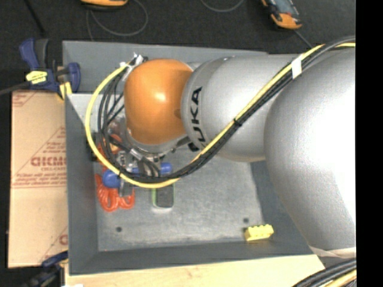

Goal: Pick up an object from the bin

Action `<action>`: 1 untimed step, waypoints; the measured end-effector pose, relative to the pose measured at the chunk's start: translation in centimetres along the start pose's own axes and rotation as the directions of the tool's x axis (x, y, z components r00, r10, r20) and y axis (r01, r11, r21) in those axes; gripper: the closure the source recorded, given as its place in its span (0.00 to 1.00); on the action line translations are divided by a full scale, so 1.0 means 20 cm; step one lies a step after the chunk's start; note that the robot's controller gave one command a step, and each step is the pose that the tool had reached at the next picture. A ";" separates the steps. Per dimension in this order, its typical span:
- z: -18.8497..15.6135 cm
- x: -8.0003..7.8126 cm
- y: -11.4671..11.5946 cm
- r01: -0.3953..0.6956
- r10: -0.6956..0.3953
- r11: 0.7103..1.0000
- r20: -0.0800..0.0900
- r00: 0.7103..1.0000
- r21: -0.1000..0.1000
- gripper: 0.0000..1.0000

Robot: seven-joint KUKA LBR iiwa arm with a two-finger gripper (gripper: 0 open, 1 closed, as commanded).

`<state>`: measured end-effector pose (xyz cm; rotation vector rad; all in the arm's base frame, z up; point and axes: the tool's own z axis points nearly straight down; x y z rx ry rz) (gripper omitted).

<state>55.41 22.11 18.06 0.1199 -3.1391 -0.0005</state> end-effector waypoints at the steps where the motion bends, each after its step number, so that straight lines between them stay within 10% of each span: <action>1: -0.28 0.02 0.06 0.003 -0.003 1.000 0.000 1.000 0.000 1.00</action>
Offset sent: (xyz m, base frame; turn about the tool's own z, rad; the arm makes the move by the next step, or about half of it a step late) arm 0.0381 -0.0119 0.0860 -0.0087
